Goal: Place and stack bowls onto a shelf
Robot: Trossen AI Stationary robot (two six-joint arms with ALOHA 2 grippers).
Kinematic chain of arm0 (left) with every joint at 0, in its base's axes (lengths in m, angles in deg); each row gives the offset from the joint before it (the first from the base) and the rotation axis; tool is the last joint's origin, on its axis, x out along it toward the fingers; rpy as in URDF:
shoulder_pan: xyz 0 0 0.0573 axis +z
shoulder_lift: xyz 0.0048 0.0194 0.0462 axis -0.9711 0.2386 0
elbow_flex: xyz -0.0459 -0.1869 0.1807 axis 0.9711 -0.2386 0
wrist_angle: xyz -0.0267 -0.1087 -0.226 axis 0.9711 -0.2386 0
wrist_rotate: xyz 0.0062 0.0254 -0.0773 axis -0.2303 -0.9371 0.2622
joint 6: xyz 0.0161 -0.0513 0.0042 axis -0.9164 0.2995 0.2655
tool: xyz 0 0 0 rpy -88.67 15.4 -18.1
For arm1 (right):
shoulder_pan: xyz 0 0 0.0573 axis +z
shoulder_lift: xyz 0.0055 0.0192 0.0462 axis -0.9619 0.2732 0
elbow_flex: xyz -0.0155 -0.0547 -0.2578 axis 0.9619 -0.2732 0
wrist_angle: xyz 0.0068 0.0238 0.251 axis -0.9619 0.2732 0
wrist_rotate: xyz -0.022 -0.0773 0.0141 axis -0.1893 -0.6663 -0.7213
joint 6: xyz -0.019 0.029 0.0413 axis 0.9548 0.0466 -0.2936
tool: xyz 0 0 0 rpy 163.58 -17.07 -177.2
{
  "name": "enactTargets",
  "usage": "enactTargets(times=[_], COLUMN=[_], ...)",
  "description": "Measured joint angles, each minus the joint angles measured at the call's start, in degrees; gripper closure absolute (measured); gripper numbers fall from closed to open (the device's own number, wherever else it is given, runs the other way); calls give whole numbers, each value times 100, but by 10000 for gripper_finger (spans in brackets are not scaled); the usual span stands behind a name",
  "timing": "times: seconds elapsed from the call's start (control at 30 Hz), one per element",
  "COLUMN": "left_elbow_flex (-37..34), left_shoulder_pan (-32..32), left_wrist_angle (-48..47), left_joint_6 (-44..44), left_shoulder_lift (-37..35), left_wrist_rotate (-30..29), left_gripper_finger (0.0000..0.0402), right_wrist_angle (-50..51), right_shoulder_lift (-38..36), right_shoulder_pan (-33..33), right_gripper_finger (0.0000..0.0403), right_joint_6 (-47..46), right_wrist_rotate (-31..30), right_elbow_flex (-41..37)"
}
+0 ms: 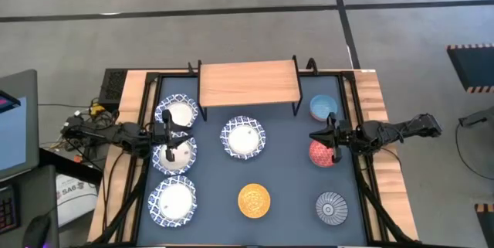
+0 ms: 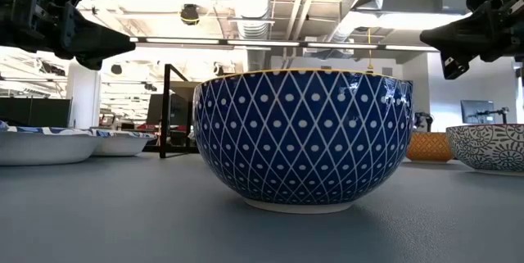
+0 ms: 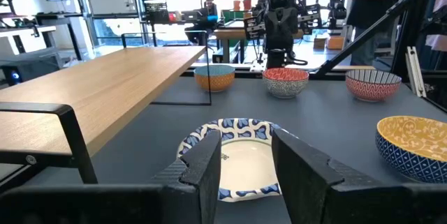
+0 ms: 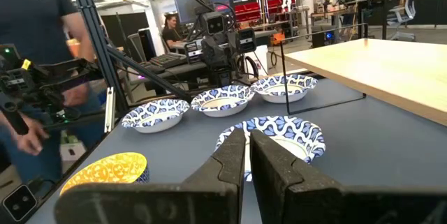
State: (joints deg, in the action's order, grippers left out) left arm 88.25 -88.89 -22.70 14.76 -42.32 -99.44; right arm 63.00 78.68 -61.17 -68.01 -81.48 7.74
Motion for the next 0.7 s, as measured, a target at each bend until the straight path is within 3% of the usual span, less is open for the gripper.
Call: enactTargets(times=[0.7], left_elbow_flex=[0], left_shoulder_pan=[0], left_wrist_angle=[2], left_joint_6=[-154], left_shoulder_lift=[-2], left_wrist_rotate=[-12], left_gripper_finger=[285], right_wrist_angle=[1], right_shoulder_lift=[1], right_shoulder_pan=[1], right_gripper_finger=[351], right_joint_6=[1], right_wrist_rotate=[-1], right_elbow_flex=[-2])
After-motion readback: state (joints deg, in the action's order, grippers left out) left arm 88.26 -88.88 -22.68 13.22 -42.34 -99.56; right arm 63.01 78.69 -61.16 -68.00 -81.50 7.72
